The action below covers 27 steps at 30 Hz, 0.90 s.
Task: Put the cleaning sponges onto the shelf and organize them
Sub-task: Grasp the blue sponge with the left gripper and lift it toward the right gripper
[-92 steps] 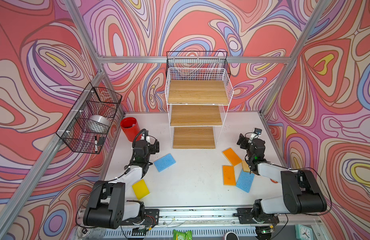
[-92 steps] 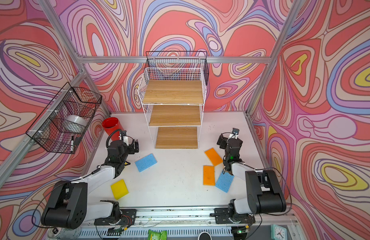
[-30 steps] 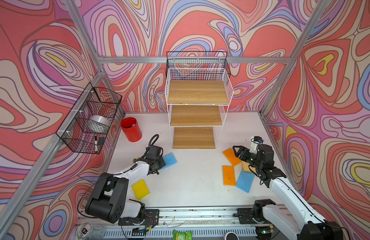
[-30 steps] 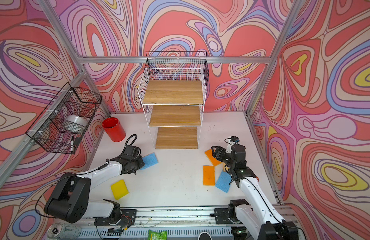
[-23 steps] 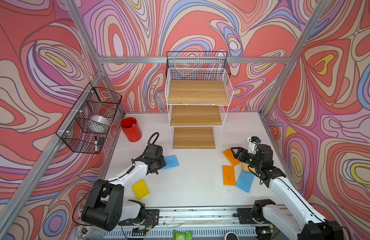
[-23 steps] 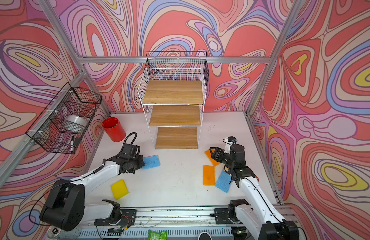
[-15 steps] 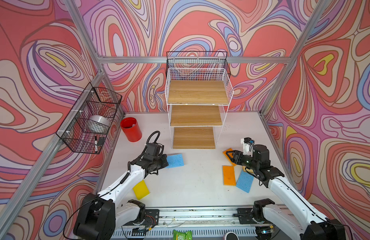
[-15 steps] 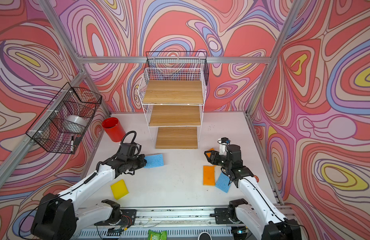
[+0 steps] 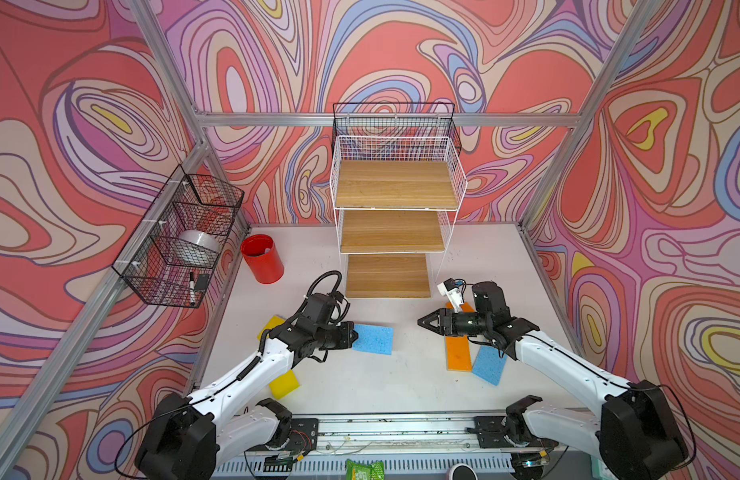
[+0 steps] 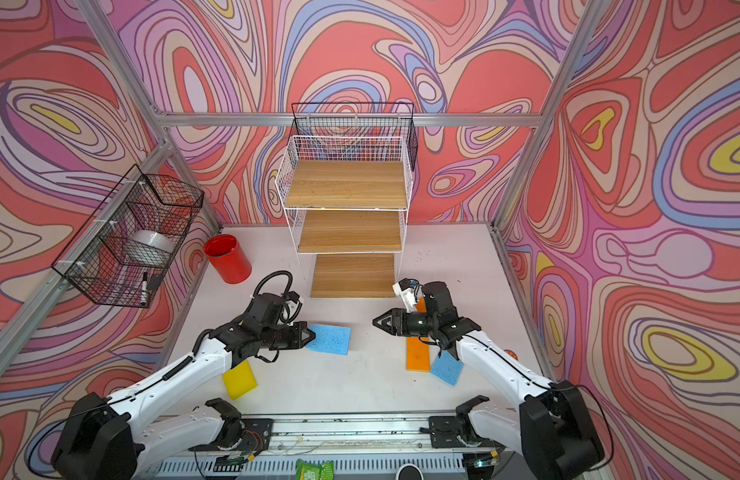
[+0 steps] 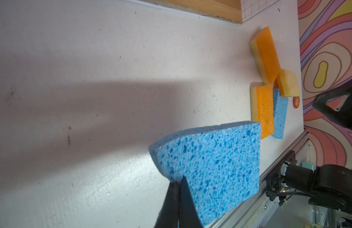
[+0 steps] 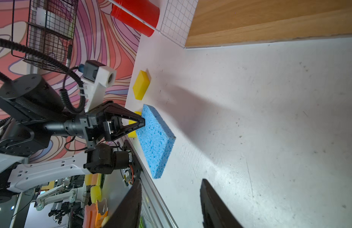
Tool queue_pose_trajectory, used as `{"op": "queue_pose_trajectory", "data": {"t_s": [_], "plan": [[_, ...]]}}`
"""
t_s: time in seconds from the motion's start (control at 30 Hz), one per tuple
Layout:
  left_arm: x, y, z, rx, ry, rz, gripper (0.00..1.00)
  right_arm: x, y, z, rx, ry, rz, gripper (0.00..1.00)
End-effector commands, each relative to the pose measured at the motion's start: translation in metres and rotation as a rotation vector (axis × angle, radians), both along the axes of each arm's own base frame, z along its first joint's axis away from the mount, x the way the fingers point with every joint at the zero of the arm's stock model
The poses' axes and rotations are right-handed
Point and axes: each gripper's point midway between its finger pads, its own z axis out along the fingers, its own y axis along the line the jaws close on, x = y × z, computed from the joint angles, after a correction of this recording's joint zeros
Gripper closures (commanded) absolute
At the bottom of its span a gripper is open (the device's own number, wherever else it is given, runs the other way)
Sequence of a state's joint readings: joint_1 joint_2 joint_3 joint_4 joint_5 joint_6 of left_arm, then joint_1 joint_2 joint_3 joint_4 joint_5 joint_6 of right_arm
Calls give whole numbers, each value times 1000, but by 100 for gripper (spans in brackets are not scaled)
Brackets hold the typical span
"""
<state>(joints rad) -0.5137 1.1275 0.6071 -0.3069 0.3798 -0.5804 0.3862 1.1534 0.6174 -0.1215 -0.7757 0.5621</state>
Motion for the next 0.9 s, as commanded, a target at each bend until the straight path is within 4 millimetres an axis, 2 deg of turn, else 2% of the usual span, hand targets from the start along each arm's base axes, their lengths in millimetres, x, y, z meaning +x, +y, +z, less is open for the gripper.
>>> {"op": "queue_pose_trajectory", "data": {"t_s": [0.0,0.1,0.27,0.4,0.57,0.87], "plan": [[9,-13,9,-58,-43,-27,100,0,5,21,25,-47,11,47],[5,-20,14,-94,-64,-52,100,-3,-2,17,-13,-40,-18,46],[5,-24,31,-123,-97,-72,100,-10,-6,17,-36,-3,-37,50],[6,-25,42,-151,-124,-60,100,-6,-9,18,-53,5,-62,48],[7,-36,56,-193,-142,-92,100,2,-2,22,-13,0,-65,45],[4,-54,63,-195,-177,-155,100,23,17,23,1,-8,18,45]]}}
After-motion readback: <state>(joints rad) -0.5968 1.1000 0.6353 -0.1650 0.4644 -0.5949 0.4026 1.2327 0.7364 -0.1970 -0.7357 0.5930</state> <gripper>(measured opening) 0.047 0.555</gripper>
